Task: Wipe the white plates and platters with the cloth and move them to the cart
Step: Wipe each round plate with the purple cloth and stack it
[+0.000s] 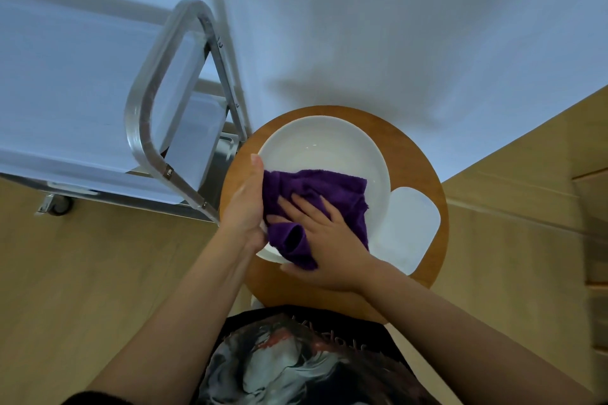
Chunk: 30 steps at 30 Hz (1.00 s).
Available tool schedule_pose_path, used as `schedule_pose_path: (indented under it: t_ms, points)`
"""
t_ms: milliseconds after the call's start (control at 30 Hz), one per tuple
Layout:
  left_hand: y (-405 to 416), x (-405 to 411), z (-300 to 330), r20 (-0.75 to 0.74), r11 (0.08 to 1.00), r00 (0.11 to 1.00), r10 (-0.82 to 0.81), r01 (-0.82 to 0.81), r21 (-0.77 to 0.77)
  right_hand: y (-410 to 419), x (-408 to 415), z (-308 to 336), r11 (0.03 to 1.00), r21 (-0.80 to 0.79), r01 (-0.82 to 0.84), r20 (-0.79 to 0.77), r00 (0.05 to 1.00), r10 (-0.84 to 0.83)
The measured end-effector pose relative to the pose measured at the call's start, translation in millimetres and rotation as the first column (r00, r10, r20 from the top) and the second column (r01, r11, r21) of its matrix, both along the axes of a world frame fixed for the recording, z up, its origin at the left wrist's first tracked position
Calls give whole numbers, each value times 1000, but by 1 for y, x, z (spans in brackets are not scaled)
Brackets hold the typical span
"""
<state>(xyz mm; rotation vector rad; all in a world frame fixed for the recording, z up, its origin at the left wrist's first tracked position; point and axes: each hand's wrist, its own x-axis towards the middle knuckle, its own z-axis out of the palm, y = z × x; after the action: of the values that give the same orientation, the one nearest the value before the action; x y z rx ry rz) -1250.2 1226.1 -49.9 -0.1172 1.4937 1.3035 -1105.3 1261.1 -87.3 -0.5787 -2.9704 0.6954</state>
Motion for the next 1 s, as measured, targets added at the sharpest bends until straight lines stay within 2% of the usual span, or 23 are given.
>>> schedule_pose_path:
  t_ms: [67,167,200,267,367,467,533,567,633,700,767,867,933,1000]
  points:
    - [3,-8,5,-42,991,990,-133,133,-14,5,19,-3,986,149,-76,42,997,70]
    - [10,-28,15,-244,941,910,-336,337,-41,15,44,-2,923,372,-99,44,995,89]
    - [14,-33,20,-254,923,890,-379,382,-38,18,48,-1,896,436,-78,7,996,84]
    - [23,-40,29,-145,894,886,-441,448,19,19,45,3,857,515,-31,-74,994,81]
    - [34,-51,41,-144,914,908,-393,403,51,16,35,13,840,543,0,-130,988,84]
    - [28,-44,42,-81,929,945,-318,327,171,14,19,29,880,459,119,-232,973,-11]
    - [20,-15,33,-129,960,962,-240,255,117,12,2,38,901,342,268,-297,940,-166]
    - [15,5,29,-163,981,975,-152,169,95,10,-8,41,896,312,316,-306,926,-220]
    - [8,34,25,-108,993,994,36,-24,112,6,-23,46,887,292,358,-258,922,-288]
    - [6,35,28,15,986,992,125,-126,108,4,-27,47,906,252,339,-203,934,-293]
    - [3,20,28,66,986,991,113,-120,117,7,-21,45,967,153,206,-131,974,-186]
    - [0,-1,26,-83,995,996,33,-25,95,14,1,41,994,-101,42,8,999,-41]
    - [-2,-10,28,-172,995,985,-31,48,91,19,15,39,996,-84,-4,55,998,8]
    - [-3,-16,30,-236,988,969,-74,104,115,32,28,36,998,70,-4,79,997,-1]
